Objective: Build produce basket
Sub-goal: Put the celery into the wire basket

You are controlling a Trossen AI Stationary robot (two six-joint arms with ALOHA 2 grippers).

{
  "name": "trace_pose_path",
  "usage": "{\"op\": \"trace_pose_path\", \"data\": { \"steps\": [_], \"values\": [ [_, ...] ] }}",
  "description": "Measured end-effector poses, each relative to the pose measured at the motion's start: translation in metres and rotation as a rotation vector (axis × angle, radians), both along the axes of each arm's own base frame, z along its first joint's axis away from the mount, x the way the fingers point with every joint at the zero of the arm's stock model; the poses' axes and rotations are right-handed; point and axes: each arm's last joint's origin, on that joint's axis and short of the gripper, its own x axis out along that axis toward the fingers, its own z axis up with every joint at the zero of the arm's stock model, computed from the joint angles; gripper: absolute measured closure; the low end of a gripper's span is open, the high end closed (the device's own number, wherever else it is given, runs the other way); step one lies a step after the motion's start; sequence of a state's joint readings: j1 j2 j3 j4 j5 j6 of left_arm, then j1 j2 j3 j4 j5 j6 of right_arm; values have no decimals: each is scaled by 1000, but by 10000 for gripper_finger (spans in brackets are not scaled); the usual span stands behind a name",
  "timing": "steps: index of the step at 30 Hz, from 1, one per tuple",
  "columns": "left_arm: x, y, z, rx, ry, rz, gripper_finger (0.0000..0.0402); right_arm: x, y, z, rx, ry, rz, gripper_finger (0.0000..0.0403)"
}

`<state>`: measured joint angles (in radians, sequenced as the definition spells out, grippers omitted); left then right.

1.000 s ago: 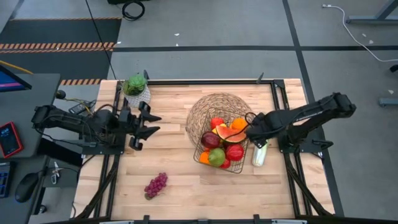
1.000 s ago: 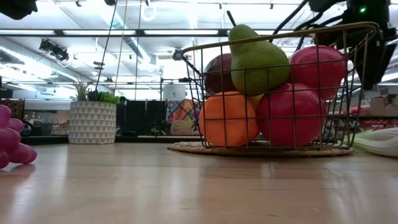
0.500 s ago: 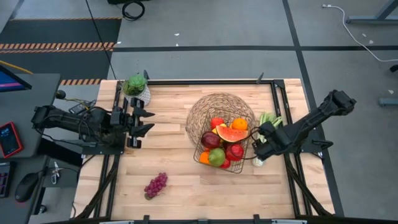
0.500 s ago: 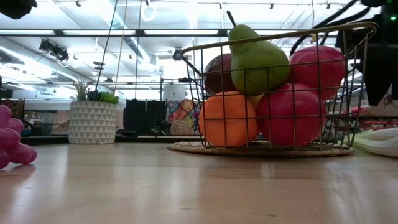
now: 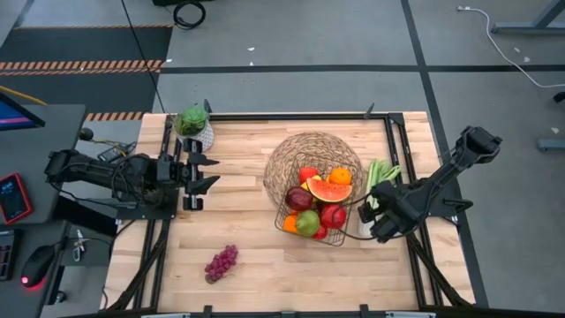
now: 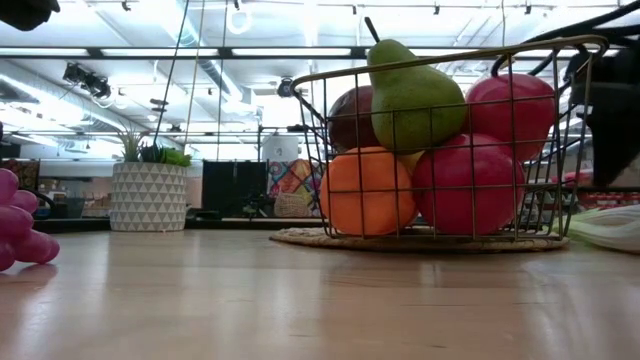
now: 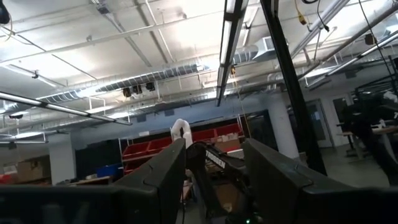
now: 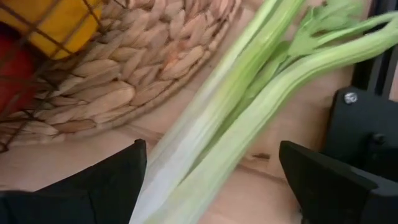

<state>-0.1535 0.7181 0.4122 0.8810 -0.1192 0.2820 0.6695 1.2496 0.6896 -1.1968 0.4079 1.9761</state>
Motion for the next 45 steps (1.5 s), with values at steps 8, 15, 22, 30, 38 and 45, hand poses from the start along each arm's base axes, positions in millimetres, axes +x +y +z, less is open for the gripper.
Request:
{"op": "trace_pose_path", "data": {
  "steps": [8, 15, 22, 30, 38, 45],
  "values": [
    [0, 0, 0, 2, 0, 1, 230, -2, 4, 4, -20, -1, 51, 44],
    [0, 0, 0, 2, 1, 1, 230, 10, 14, 26, 6, 58, 355, 52],
    [0, 0, 0, 1, -1, 1, 230, 20, 29, 27, 169, 191, 868, 55],
    [0, 0, 0, -1, 0, -1, 230, 20, 33, 24, 195, 340, 1356, 55],
    [0, 0, 0, -1, 0, -1, 230, 32, 42, -6, 106, 607, 1689, 55],
    [0, 0, 0, -1, 2, -1, 230, 45, 48, -11, -19, 826, 1776, 55]
  ]
}}
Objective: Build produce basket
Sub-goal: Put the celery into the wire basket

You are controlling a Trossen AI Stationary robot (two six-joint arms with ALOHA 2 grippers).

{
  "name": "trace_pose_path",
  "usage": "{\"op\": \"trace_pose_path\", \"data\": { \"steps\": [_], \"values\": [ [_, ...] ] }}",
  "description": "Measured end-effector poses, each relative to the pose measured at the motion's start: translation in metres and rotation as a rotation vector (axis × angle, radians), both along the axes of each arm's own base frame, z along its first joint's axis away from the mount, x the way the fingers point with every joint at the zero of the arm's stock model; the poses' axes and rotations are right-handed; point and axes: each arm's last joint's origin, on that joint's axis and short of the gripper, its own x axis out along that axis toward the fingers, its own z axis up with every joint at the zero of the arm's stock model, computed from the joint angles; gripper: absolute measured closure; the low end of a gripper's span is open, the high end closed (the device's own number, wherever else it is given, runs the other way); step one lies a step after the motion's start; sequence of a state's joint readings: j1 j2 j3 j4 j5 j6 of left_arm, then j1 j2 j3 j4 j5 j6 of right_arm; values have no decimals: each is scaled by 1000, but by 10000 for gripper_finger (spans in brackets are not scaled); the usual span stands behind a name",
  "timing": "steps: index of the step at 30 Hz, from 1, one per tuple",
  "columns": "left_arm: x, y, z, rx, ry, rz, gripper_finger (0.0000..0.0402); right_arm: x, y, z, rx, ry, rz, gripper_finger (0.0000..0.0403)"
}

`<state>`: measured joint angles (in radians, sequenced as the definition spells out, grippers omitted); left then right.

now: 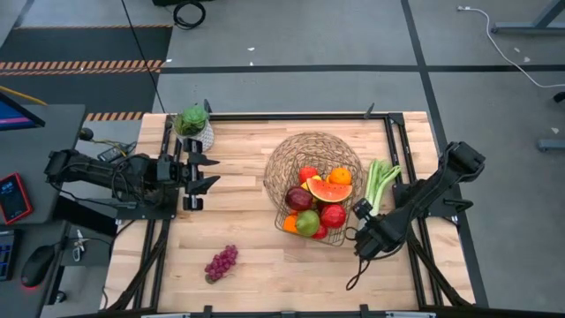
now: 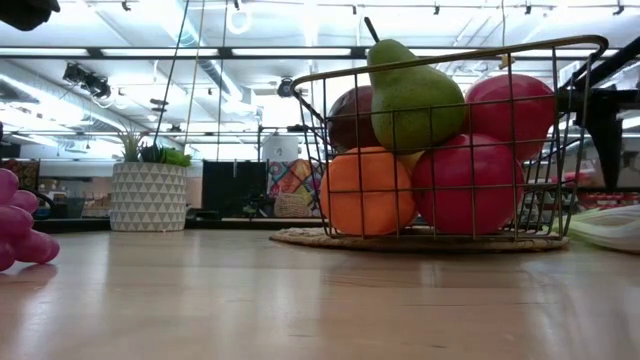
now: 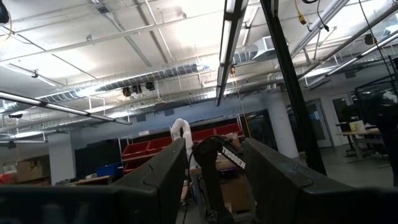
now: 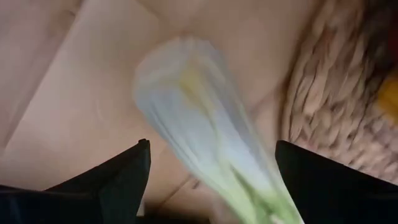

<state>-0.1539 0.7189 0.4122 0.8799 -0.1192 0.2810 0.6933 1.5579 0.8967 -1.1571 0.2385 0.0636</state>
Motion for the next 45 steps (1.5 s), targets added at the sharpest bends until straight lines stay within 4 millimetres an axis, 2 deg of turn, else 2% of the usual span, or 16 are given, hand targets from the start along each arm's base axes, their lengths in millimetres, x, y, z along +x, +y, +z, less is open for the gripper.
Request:
{"op": "trace_pose_path", "data": {
  "steps": [5, 12, 17, 29, 32, 35, 39, 45],
  "values": [
    [0, 0, 0, 0, -1, 0, 230, 6, 7, -6, 59, 29, 128, 55],
    [0, 0, 0, -6, 0, -4, 230, 9, 8, -18, 26, 116, 282, 55],
    [0, 0, 0, -6, 0, -4, 230, 11, 9, -27, -7, 147, 318, 64],
    [0, 0, 0, -7, -2, -4, 230, 11, 13, -27, 3, 146, 325, 212],
    [0, 0, 0, -7, -2, -5, 230, 12, 19, -16, 0, 145, 301, 228],
    [0, 0, 0, -19, -2, -13, 230, 15, 28, 6, -38, 132, 279, 231],
    [0, 0, 0, -29, -1, -20, 230, 25, 43, 42, -35, 51, 244, 230],
    [0, 0, 0, -53, -3, -35, 230, 41, 57, 102, 50, -132, 73, 229]
  ]
}}
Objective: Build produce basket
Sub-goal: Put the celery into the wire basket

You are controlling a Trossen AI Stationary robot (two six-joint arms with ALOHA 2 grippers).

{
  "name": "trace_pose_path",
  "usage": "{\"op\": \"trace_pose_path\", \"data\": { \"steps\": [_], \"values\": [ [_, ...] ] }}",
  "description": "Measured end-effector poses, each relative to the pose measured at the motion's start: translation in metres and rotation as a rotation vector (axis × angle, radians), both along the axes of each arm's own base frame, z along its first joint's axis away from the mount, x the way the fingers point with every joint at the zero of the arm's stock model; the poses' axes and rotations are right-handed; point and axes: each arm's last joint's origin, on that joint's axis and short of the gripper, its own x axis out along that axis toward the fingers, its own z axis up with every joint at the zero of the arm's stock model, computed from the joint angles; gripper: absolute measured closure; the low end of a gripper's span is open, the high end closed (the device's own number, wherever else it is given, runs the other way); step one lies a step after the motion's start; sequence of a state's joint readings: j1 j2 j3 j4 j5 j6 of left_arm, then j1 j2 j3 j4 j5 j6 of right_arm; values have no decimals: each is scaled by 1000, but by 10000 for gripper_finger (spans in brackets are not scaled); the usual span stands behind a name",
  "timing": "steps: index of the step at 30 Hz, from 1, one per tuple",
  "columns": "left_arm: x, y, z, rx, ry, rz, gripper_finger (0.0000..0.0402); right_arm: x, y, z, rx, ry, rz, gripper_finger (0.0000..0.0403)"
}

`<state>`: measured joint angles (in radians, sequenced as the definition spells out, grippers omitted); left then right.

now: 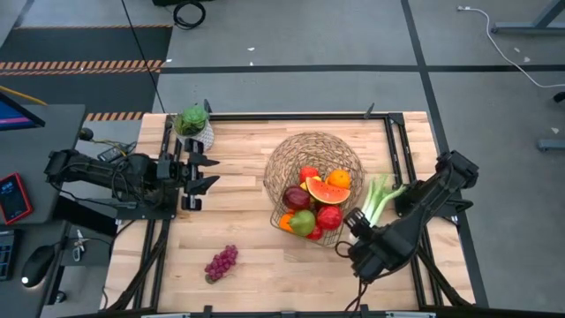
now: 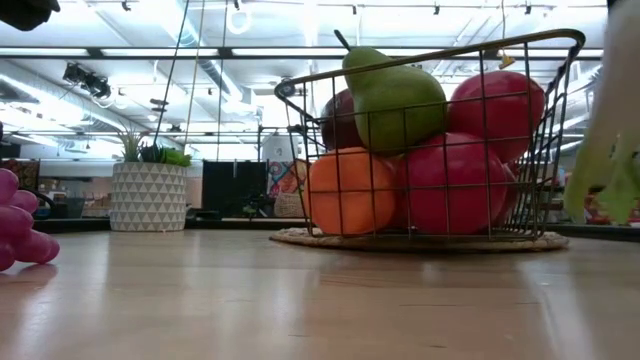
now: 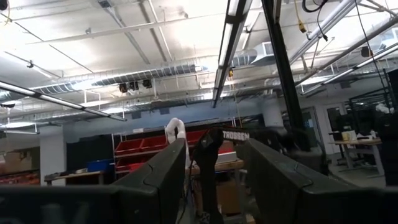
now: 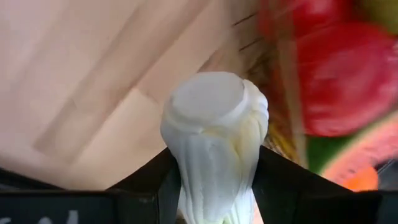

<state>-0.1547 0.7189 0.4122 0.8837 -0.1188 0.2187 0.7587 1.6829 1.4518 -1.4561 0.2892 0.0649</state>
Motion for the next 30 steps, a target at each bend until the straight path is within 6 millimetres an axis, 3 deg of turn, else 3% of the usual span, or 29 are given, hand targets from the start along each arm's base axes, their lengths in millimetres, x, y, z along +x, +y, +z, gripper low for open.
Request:
{"op": "trace_pose_path", "data": {
  "steps": [14, 22, 30],
  "values": [
    [0, 0, 0, -43, -1, -28, 230, 12, 0, 119, 204, -435, -123, 229],
    [0, 0, 0, -43, -1, -28, 230, -8, -24, 162, 378, -587, -256, 229],
    [0, 0, 0, -43, -1, -27, 230, -23, -58, 201, 667, -870, -648, 229]
  ]
}}
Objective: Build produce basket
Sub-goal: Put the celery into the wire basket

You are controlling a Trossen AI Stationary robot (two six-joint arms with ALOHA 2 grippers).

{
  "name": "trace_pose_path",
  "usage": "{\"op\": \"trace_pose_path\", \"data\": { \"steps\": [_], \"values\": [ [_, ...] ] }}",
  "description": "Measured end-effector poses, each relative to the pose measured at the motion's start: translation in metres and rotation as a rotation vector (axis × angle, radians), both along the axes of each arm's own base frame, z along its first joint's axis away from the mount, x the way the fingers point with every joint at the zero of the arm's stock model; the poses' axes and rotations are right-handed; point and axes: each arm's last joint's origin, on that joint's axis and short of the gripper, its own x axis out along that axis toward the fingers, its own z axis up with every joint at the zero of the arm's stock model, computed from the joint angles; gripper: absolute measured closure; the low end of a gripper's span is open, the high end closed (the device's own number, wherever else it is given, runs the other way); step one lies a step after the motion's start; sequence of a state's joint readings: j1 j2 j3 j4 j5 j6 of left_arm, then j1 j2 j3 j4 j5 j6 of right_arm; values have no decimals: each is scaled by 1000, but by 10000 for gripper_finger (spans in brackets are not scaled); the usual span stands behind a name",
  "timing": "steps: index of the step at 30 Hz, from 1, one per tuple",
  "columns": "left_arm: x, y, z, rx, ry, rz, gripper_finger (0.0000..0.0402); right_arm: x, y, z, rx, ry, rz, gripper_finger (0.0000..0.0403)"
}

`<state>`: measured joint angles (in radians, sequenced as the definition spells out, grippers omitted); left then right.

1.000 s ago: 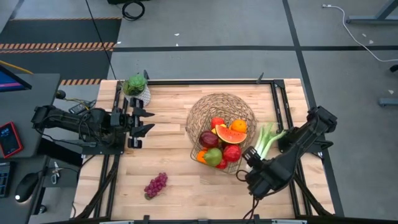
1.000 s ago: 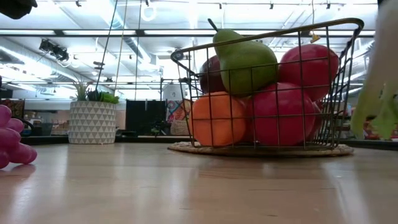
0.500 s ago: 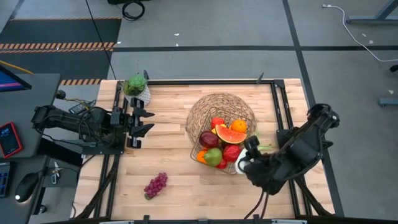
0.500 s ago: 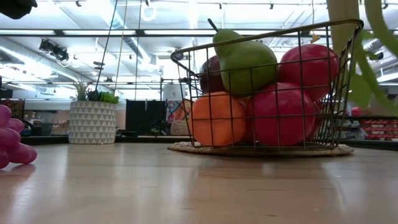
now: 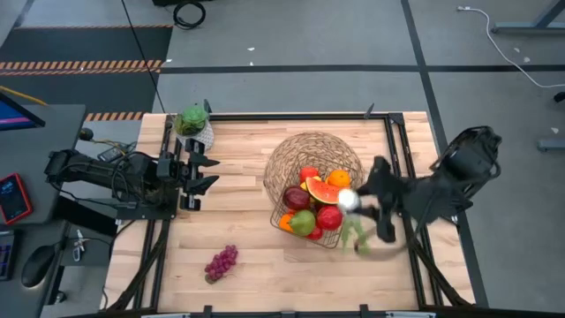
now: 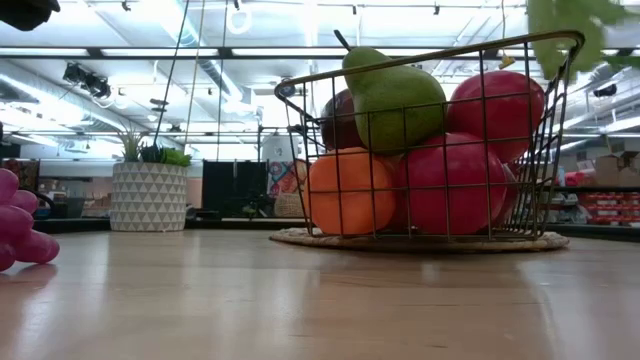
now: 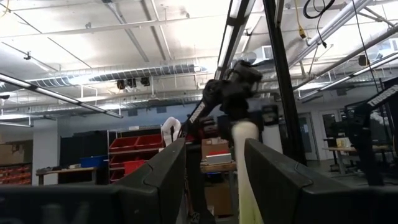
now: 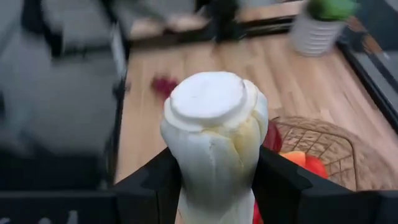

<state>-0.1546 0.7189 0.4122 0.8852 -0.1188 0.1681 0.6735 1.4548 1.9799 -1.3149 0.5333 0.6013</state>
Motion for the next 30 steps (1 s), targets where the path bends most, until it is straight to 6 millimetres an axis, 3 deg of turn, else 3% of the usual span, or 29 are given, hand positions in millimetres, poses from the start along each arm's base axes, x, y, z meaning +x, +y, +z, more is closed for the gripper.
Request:
{"op": "trace_pose_path", "data": {
  "steps": [8, 14, 18, 22, 30],
  "values": [
    [0, 0, 0, 0, 0, 0, 230, -2, -35, 14, 264, -229, -519, 229],
    [0, 0, 0, 0, 0, 0, 230, 9, -49, 21, 294, -322, -615, 229],
    [0, 0, 0, 0, 0, 0, 230, 15, -57, 25, 202, -339, -588, 229],
    [0, 0, 0, 0, 0, 0, 230, 23, -61, 23, -32, -272, -467, 226],
    [0, 0, 0, 1, 4, 1, 230, 61, -42, -1, -600, -33, 20, 215]
  ]
}}
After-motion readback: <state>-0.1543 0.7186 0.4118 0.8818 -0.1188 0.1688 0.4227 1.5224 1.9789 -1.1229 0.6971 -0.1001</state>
